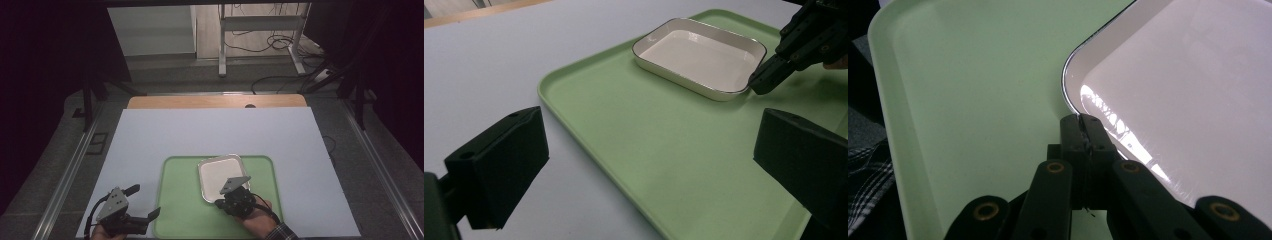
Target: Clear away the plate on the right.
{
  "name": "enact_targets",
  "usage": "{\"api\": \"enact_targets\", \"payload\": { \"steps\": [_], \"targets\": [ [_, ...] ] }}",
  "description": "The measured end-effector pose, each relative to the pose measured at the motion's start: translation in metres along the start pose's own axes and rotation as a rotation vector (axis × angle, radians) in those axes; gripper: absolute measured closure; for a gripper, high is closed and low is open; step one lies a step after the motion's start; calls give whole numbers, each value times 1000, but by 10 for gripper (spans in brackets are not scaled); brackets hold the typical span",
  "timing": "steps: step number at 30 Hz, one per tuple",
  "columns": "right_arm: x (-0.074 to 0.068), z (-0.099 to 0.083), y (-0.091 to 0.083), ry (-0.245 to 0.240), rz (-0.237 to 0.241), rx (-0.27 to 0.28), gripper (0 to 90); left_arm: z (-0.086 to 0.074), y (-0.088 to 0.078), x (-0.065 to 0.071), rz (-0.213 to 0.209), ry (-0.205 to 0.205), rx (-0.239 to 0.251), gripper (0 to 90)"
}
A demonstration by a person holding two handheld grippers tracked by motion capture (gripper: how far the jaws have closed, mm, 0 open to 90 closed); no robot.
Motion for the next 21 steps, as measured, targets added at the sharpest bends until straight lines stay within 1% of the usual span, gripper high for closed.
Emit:
{"api": "enact_targets", "payload": {
  "steps": [12,15,17,21],
  "targets": [
    [6,6,2,18,-18,17,898,0,0,0,1,1,-1,10],
    [9,6,2,21,-30,18,897,0,0,0,1,1,-1,10],
    [10,6,2,25,-19,20,897,0,0,0,2,2,-1,10],
    [9,6,2,20,-27,19,897,0,0,0,2,2,-1,10]
  ]
}}
Point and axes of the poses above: each handheld gripper's, and its own axes: y roughly forward along the jaws, z roughly out of its top, x roughly to its right, the point moved 5 cm from there along y, roughly forward along the jaws, and after that the axes turned 14 degrees about -x, right-handed, at the moved point
